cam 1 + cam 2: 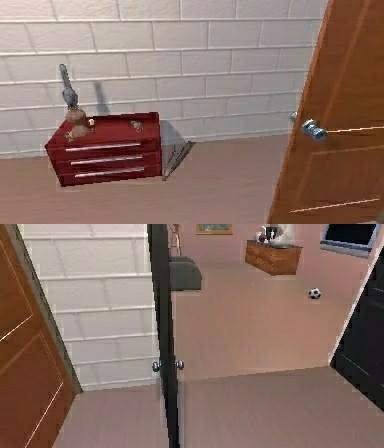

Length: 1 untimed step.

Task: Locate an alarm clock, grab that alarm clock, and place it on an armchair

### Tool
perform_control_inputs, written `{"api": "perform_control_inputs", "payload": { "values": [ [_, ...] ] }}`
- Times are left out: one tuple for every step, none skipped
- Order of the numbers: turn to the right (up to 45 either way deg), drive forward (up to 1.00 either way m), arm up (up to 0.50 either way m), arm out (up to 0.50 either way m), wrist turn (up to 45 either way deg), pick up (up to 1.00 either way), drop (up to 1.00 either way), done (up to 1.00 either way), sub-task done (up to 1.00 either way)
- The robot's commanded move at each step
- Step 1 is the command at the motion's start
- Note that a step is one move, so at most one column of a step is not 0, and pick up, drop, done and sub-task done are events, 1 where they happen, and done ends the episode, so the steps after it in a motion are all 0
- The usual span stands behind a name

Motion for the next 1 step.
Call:
{"api": "perform_control_inputs", "payload": {
  "values": [
    [0.0,0.9,0.0,0.0,0.0,0.0,0.0,0.0,0.0]
  ]
}}
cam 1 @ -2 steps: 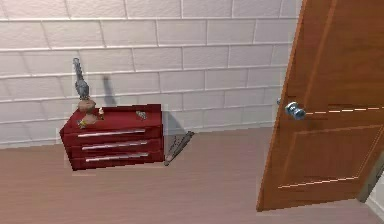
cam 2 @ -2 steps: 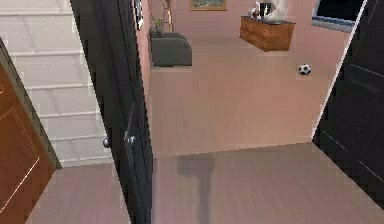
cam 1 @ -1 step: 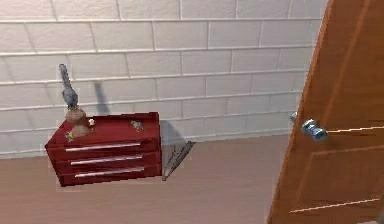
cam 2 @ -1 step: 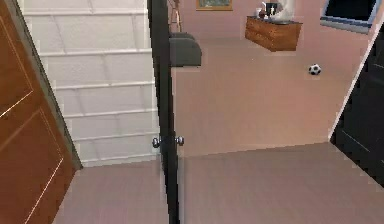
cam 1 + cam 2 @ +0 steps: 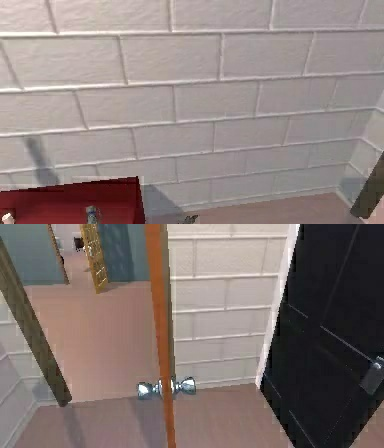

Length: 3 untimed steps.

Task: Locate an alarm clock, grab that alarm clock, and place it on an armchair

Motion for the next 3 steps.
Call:
{"api": "perform_control_inputs", "payload": {
  "values": [
    [24.0,0.0,0.0,0.0,0.0,0.0,0.0,0.0,0.0],
    [0.0,0.55,0.0,0.0,0.0,0.0,0.0,0.0,0.0],
    [45.0,0.0,0.0,0.0,0.0,0.0,0.0,0.0,0.0]
  ]
}}
